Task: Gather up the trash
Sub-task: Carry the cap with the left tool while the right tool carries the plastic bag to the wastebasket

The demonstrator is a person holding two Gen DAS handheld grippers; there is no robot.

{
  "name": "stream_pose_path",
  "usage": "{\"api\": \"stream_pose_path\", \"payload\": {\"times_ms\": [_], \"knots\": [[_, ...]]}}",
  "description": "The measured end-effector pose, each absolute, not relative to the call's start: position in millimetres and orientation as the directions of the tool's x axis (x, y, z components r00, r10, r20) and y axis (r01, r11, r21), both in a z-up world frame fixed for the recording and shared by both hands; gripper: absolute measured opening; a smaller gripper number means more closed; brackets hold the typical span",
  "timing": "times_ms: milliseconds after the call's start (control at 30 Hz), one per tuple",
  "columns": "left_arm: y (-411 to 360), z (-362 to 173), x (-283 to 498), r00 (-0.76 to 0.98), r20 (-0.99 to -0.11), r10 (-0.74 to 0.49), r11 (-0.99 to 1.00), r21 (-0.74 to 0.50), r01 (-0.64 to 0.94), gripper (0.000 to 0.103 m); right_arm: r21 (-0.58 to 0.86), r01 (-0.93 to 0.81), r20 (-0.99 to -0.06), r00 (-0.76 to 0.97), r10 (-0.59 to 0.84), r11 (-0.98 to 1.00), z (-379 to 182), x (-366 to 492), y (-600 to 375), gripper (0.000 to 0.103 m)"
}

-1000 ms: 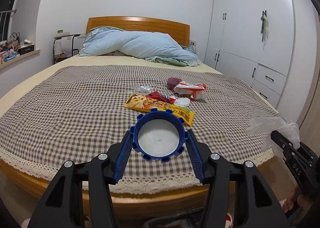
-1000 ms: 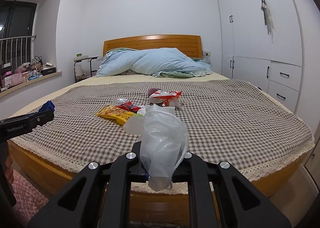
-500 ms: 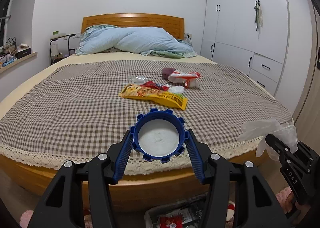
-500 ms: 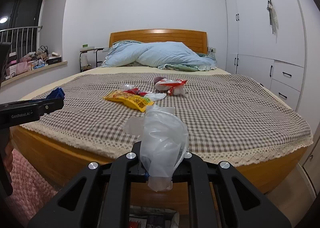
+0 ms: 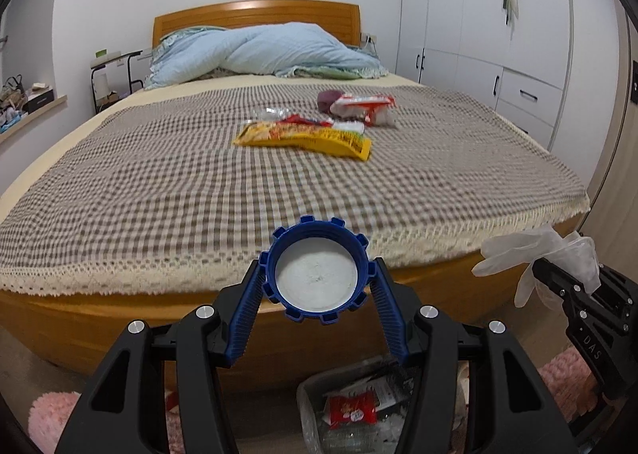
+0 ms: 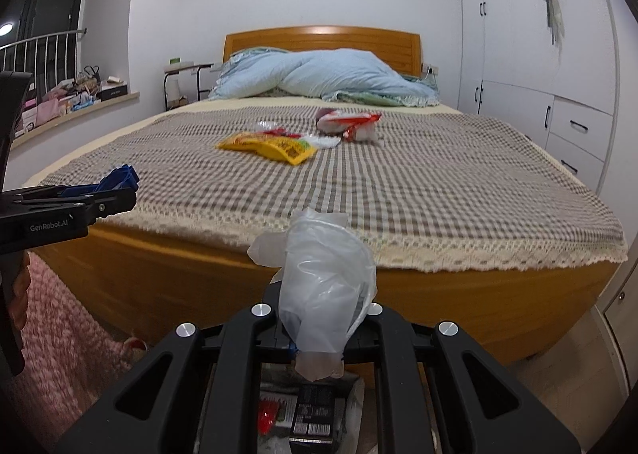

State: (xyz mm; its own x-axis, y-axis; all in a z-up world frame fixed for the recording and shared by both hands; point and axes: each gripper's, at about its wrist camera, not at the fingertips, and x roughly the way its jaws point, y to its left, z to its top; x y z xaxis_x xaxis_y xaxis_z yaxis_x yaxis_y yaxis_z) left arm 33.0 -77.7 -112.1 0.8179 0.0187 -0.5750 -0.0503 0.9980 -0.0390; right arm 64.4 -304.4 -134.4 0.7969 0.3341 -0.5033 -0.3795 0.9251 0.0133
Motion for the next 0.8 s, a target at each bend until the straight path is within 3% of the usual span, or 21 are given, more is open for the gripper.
{"api": "stream_pose_path", "payload": {"times_ms": [800], "knots": [[-80.2, -172.2, 21.2, 0.717, -0.697, -0.012, 0.999, -0.039, -0.021, 0.052, 0.010, -0.414, -0.629, 0.705, 0.327, 0.910, -173.0, 50.6, -298.9, 0.013]]}}
